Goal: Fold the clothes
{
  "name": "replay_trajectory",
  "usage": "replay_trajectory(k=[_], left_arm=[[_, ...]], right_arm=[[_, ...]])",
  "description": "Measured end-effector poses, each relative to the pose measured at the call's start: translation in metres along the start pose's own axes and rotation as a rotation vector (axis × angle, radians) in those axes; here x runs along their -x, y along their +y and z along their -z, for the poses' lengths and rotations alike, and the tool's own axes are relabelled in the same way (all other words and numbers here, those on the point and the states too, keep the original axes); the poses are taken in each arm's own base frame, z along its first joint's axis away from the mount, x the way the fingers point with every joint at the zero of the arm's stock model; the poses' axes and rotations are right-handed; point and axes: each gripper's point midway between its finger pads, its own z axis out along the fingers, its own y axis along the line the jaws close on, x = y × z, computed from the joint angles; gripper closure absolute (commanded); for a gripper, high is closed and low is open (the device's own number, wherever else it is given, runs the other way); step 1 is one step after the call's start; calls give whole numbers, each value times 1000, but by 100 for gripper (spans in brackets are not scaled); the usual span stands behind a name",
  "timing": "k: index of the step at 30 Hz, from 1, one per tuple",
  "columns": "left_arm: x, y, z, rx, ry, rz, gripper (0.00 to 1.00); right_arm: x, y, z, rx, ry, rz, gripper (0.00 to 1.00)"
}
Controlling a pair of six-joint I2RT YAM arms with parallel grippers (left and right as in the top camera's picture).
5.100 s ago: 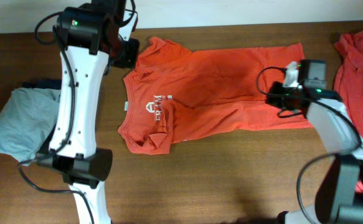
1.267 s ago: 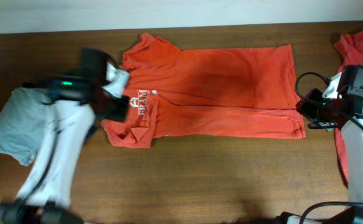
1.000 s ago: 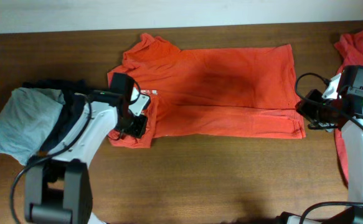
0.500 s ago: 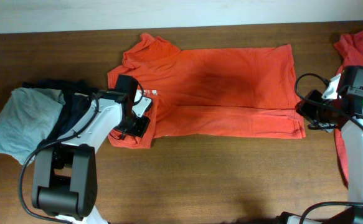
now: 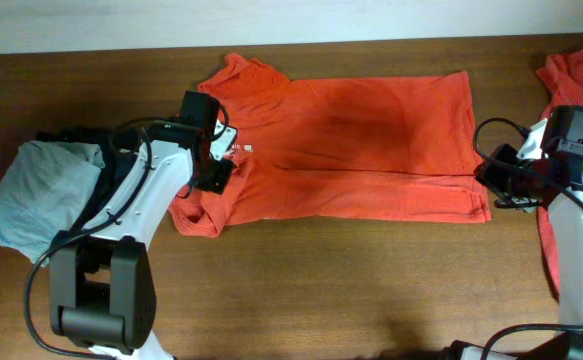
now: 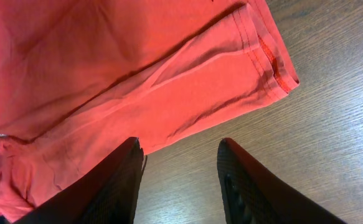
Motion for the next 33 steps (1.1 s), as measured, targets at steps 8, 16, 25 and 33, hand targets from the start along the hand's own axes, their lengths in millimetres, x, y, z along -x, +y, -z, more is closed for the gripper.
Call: replay_trajectory(k=[8,16,25,33], left_arm=[[23,20,2,107,-87,-3,99],[50,40,10,220,-183,-73,94],[54,44,12,253,-186,-170,91],[42,57,10,260,-145,-163,65]], right_arm=[[0,-1,0,-4,-2,0,57],[1,-1,0,-7,-3,0,57],[1,-1,0,-8,-4,0,57],[1,-1,0,-8,-3,0,57]])
